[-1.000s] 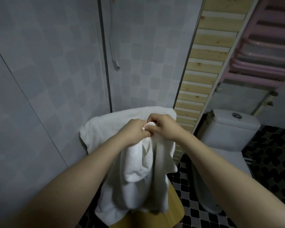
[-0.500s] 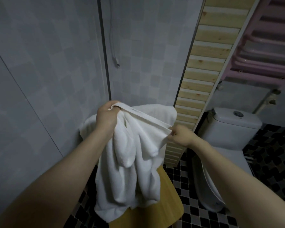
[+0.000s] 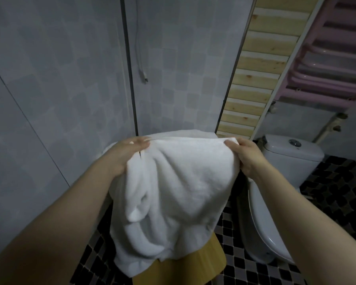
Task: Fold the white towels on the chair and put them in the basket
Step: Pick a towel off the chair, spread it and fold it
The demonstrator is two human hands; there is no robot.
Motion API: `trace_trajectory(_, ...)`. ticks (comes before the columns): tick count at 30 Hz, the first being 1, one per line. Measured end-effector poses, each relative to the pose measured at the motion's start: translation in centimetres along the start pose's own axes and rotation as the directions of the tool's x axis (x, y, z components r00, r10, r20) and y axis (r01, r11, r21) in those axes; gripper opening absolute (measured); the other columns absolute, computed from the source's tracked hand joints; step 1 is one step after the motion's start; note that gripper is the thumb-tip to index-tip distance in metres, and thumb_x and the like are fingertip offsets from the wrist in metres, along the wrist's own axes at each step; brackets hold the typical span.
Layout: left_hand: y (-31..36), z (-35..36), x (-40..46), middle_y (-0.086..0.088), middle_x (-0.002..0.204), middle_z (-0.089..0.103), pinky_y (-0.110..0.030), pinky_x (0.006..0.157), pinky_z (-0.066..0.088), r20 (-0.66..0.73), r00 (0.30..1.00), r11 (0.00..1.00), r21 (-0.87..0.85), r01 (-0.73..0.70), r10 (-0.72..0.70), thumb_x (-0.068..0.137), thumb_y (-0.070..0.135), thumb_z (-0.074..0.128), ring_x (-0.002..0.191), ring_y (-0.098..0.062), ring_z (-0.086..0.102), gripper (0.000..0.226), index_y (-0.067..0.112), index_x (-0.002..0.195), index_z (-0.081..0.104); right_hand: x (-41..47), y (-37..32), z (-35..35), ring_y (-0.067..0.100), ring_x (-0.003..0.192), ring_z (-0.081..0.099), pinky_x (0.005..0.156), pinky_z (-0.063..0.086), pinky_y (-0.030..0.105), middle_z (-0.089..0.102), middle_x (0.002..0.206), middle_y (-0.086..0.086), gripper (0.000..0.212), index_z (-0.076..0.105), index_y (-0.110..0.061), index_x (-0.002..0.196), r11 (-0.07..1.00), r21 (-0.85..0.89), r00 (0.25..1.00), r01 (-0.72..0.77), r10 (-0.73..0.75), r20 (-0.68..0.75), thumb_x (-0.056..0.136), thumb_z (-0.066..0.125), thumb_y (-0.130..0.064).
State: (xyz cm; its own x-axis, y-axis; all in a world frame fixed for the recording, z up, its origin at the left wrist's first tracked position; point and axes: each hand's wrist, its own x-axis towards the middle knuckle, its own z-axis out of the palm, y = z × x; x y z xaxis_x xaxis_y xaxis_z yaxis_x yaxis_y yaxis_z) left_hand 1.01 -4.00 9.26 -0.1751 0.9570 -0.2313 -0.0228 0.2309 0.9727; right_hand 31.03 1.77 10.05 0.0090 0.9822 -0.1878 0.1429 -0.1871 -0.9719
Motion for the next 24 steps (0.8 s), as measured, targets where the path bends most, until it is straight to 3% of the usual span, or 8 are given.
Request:
trace_trajectory(2,-1.1,0.4,1.0,-0.013,0.102,0.064,-0.014,0.064,0.047,-0.297,0.955,0.999,0.049,0.0,0.015,0.089,0.008,0.059,0.077,-0.017,0.06,0.015,0.005,0.102,0.065,0.8,1.4,-0.3,0.028,0.082,0.061,0.079,0.053,0.041,0.066,0.094,0.019,0.025,0.064,0.003,0.101,0.975,-0.216,0.981,-0.058,0.015,-0.194,0.085,0.063,-0.017)
trace_trajectory(4,-3.0,0.2,1.8,-0.014,0.095,0.066,-0.022,0.074,0.04,-0.462,0.887,0.992,0.114,0.054,0.005,0.093,0.015,0.054,0.088,-0.026,0.058,0.027,-0.006,0.107,0.063,0.9,2.9,0.0,0.028,0.082,0.057,0.077,0.049,0.034,0.062,0.091,0.027,0.02,0.062,0.006,0.092,0.972,-0.199,0.975,-0.127,0.085,-0.207,0.087,0.058,-0.013)
trace_trajectory(6,-4.6,0.3,1.7,-0.014,0.092,0.066,-0.027,0.083,0.04,-0.477,0.877,0.994,0.059,0.087,-0.048,0.097,0.018,0.046,0.095,-0.029,0.057,0.034,-0.009,0.111,0.062,0.5,4.4,0.9,0.023,0.077,0.052,0.067,0.042,0.028,0.059,0.084,0.016,0.015,0.059,-0.007,0.079,0.976,-0.091,0.973,-0.2,0.187,-0.134,0.091,0.05,-0.008)
trace_trajectory(10,-6.4,1.5,1.6,-0.018,0.127,0.057,-0.035,0.103,0.041,-0.499,0.85,0.986,-0.076,0.149,-0.167,0.099,0.026,0.04,0.116,-0.034,0.052,0.038,-0.002,0.115,0.06,-0.7,6.2,3.7,0.021,0.073,0.054,0.062,0.045,0.028,0.06,0.082,0.009,0.017,0.057,-0.015,0.081,0.93,0.163,0.943,-0.329,0.334,0.0,0.094,0.047,-0.009)
trace_trajectory(15,-7.6,4.9,1.1,-0.01,0.118,0.055,-0.031,0.075,0.045,-0.383,0.846,0.92,-0.278,0.277,-0.371,0.094,0.043,0.047,0.096,-0.028,0.054,0.054,0.0,0.127,0.051,-2.8,6.6,6.5,0.016,0.05,0.043,0.049,0.037,0.024,0.049,0.062,0.005,0.016,0.057,-0.016,0.084,0.958,0.114,0.958,-0.264,0.246,0.147,0.087,0.056,-0.001)
trace_trajectory(18,-8.5,7.9,0.1,-0.007,0.087,0.056,-0.017,0.047,0.045,-0.326,0.86,0.909,-0.28,0.308,-0.392,0.095,0.04,0.047,0.064,-0.016,0.048,0.036,0.007,0.104,0.056,-4.2,7.1,8.6,0.017,0.049,0.043,0.043,0.041,0.023,0.048,0.063,0.008,0.016,0.057,-0.013,0.084,0.954,0.095,0.941,-0.284,0.259,0.219,0.087,0.054,0.003)
trace_trajectory(21,-10.6,10.4,-0.4,-0.01,0.082,0.06,-0.022,0.051,0.046,-0.325,0.878,0.911,-0.335,0.24,-0.351,0.095,0.034,0.049,0.062,-0.016,0.053,0.031,0.005,0.092,0.059,-5.2,8.7,10.5,0.015,0.051,0.049,0.04,0.043,0.019,0.053,0.066,0.008,0.016,0.055,-0.011,0.081,0.932,0.153,0.934,-0.329,0.297,0.2,0.091,0.05,0.002)
trace_trajectory(24,-12.8,10.9,-1.0,-0.013,0.083,0.064,-0.026,0.06,0.051,-0.287,0.906,0.893,-0.416,0.174,-0.311,0.092,0.026,0.055,0.071,-0.021,0.061,0.024,0.003,0.095,0.06,-5.5,10.3,11.1,0.017,0.061,0.055,0.054,0.049,0.025,0.057,0.073,0.009,0.014,0.056,-0.009,0.083,0.883,0.274,0.922,-0.381,0.338,0.192,0.093,0.049,-0.002)
